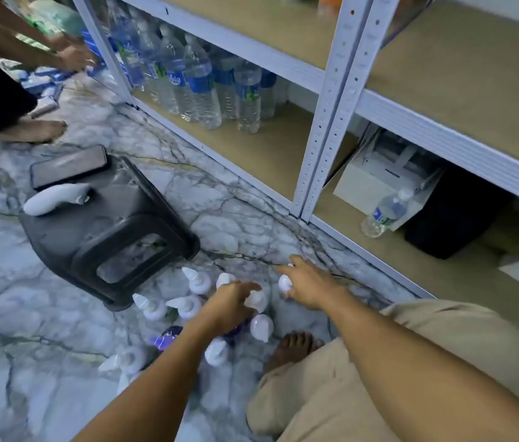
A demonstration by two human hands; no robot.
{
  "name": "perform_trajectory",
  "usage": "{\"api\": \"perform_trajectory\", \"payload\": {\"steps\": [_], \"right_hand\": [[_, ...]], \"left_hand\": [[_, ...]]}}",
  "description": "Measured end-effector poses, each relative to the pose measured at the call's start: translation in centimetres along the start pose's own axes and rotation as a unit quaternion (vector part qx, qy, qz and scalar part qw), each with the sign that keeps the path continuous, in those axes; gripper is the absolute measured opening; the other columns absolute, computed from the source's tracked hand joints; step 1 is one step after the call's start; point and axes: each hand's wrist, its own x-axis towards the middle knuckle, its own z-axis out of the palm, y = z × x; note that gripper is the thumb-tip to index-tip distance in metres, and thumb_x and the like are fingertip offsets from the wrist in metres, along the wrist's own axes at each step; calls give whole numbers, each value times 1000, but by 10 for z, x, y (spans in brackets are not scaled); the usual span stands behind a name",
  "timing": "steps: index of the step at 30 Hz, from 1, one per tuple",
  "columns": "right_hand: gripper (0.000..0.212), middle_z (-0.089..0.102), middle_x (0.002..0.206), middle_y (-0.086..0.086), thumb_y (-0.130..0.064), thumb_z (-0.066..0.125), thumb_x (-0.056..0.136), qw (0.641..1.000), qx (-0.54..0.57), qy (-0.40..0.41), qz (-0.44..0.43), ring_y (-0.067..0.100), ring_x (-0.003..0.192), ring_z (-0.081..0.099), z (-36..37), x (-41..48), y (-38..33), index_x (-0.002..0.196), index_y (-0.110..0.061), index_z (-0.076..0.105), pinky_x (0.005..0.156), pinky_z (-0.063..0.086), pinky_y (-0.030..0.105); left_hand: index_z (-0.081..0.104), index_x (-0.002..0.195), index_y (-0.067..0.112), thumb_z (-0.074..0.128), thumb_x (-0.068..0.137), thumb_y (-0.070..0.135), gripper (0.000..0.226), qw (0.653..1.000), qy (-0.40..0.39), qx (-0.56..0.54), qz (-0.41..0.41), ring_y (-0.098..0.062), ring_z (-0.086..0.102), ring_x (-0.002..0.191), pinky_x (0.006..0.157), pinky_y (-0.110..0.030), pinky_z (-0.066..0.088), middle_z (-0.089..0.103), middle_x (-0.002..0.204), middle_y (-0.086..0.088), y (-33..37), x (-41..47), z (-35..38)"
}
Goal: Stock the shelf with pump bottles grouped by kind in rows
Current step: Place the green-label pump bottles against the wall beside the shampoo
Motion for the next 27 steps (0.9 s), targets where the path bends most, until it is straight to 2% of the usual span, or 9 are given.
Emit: {"api": "perform_trajectory", "payload": {"steps": [4,6,8,14,16,18,20,23,27], "right_hand": [[52,45,132,10,-31,71,87,997,53,-8,60,40,115,56,5,12,0,137,-32,55,94,50,44],[35,50,129,14,-24,67,90,996,62,-5,68,41,112,57,3,12,-2,125,-23,64,88,48,36],[29,52,129,16,-14,62,92,997,47,1,68,41,111,57,-1,11,-4,121,-17,66,87,49,39],[34,59,126,11,-2,55,89,993,75,39,77,34,107,61,-10,1,1,111,-24,69,74,45,33],[34,59,127,9,-3,56,89,991,97,51,79,33,108,61,-19,-6,3,110,-26,70,72,43,31],[36,60,128,8,-4,57,88,989,113,63,72,32,110,61,-31,-16,7,109,-29,71,74,45,31],[38,61,128,8,-4,57,86,988,119,75,62,32,111,61,-44,-32,9,108,-31,71,76,48,32],[39,61,126,5,-6,58,83,985,124,110,46,29,112,60,-63,-59,16,108,-33,71,80,50,31],[35,62,113,2,-7,61,80,971,162,170,41,25,104,60,-95,-104,30,103,-31,72,75,45,29]], "left_hand": [[60,134,27,69,86,20,49,998,22,-37,-39,-20,62,114,96,-27,45,67,125,-1,2,0,11],[62,131,26,68,88,19,44,998,39,-35,-47,-20,62,112,95,-29,47,67,123,0,3,1,15],[63,126,26,66,89,19,38,997,53,-20,-45,-20,62,110,95,-31,49,67,120,0,6,1,14],[66,122,24,63,91,16,33,996,69,2,-50,-19,62,110,91,-32,46,67,120,-1,15,-2,4],[67,110,25,56,95,19,19,997,68,24,-39,-15,60,101,81,-37,38,66,108,2,22,-6,-1],[66,103,20,52,98,20,15,995,80,51,-33,-14,54,92,85,-41,37,61,94,5,29,-9,-6],[69,115,20,60,94,16,23,995,96,29,-29,-13,52,95,94,-33,41,55,99,13,34,-11,-11],[68,123,22,64,89,12,36,995,96,19,-10,-6,49,97,92,-24,42,53,107,14,53,-16,-24],[70,101,22,63,77,9,28,994,104,20,25,-14,59,89,79,-29,46,66,98,5,86,-25,-41]]}}
